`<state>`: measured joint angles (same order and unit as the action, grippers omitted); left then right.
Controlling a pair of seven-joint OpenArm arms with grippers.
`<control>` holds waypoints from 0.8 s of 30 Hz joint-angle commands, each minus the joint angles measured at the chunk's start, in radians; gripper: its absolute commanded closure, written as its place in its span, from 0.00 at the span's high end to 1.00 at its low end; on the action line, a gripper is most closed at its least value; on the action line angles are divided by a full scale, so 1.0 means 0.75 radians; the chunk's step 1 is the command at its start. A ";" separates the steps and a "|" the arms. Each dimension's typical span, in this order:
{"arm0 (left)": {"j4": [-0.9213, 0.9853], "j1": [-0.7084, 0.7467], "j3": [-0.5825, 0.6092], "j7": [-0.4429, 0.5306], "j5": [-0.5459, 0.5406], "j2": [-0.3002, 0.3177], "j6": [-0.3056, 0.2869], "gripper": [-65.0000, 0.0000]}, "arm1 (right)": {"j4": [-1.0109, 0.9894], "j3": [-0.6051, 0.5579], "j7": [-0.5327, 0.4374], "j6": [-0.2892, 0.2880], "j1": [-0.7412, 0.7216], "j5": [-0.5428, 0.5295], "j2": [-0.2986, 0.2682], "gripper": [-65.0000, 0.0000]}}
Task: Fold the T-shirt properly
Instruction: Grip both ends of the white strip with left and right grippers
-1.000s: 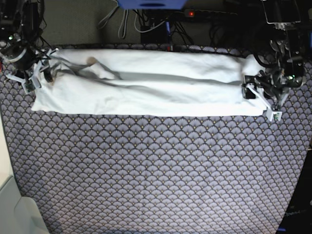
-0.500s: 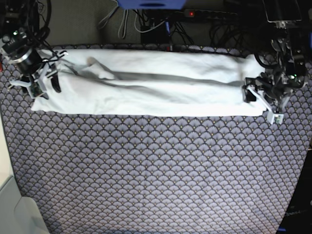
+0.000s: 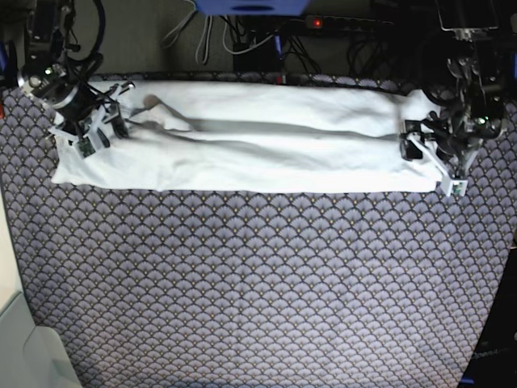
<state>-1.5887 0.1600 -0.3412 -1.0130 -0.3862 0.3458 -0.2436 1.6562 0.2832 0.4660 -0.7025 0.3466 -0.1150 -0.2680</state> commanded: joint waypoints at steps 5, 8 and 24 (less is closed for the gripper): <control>-0.027 -0.002 -0.008 0.008 -0.006 0.015 -0.004 0.71 | -0.043 0.010 -0.023 0.006 -0.019 -0.007 -0.037 0.38; -0.021 0.000 -0.008 0.006 -0.002 0.015 -0.004 0.71 | -0.047 0.010 -0.023 0.006 -0.023 -0.007 -0.037 0.38; -0.060 -0.010 -0.141 -0.078 -0.008 0.015 -0.004 0.71 | -0.047 0.008 -0.023 0.006 -0.023 -0.007 -0.037 0.38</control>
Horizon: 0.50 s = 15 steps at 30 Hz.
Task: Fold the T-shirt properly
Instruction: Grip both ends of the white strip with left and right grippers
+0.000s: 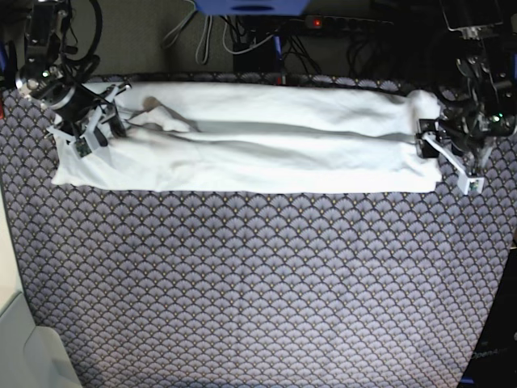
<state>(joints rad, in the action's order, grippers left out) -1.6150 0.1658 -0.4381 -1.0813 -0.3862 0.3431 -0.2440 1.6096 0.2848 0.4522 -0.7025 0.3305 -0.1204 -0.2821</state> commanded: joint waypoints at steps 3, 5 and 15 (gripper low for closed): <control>-0.006 -0.022 -0.012 0.013 -0.008 0.014 -0.003 0.71 | 0.015 -0.002 -0.005 0.006 -0.004 0.000 -0.018 0.38; 0.004 -0.022 -0.012 0.013 -0.008 -0.008 -0.003 0.71 | 0.015 -0.025 -0.005 0.006 -0.004 0.000 -0.018 0.38; 0.109 -0.056 -0.012 0.027 0.005 -0.058 -0.003 0.71 | 0.015 -0.031 -0.005 0.006 -0.002 0.000 -0.016 0.38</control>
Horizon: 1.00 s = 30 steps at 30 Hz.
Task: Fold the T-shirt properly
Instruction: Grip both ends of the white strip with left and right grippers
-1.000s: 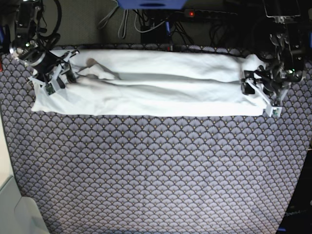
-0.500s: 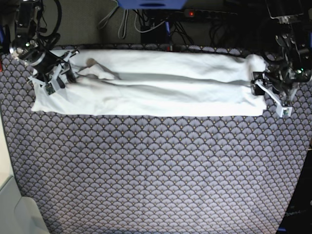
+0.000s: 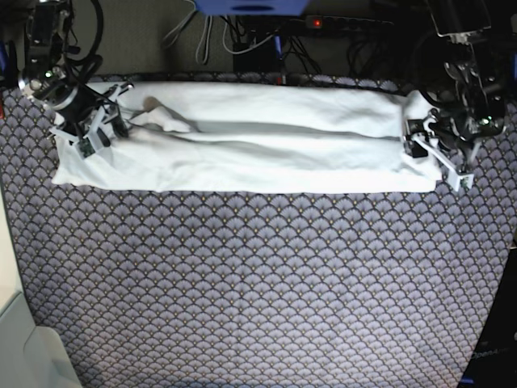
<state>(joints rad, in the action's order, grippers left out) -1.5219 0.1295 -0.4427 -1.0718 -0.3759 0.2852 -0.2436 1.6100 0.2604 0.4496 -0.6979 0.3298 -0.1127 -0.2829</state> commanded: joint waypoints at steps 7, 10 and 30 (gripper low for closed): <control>-0.003 0.008 -0.010 0.023 -0.009 -0.007 -0.004 0.71 | 0.015 0.002 0.003 0.000 -0.001 -0.010 -0.017 0.38; 0.015 0.031 -0.006 0.020 -0.019 -0.011 -0.002 0.71 | 0.015 0.002 0.003 0.000 -0.001 -0.010 -0.017 0.38; 0.119 0.027 -0.006 0.020 -0.021 -0.038 -0.006 0.01 | 0.015 0.002 0.003 0.000 -0.003 -0.008 -0.017 0.38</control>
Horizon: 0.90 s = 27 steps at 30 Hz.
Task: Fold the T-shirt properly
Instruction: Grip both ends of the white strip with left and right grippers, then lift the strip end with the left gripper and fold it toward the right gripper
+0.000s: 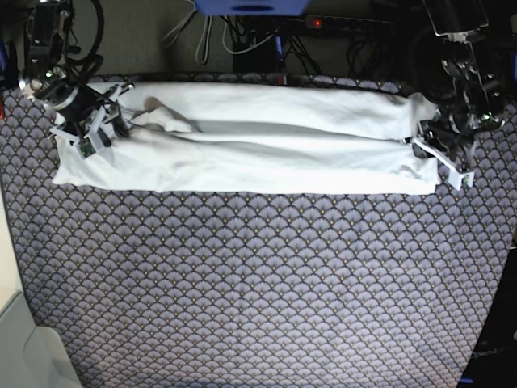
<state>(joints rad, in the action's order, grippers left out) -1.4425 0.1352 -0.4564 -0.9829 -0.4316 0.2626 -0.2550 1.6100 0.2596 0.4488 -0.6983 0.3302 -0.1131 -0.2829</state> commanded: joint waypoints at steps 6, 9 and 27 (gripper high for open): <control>-0.097 0.019 0.012 -0.098 0.053 -0.008 0.016 0.01 | 0.015 0.003 0.004 0.000 -0.003 -0.008 -0.017 0.38; -0.230 0.021 0.012 -0.098 0.055 -0.008 0.022 0.01 | 0.015 0.003 0.006 0.000 -0.003 -0.008 -0.017 0.38; -0.594 -0.048 0.106 -0.311 0.067 -0.169 0.024 0.01 | 0.015 0.003 0.008 0.000 -0.003 -0.008 -0.017 0.38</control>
<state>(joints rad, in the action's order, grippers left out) -1.8683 0.1104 -0.3752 -1.2278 -0.3641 0.1337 -0.2333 1.6100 0.2596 0.4515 -0.6983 0.3298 -0.1131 -0.2829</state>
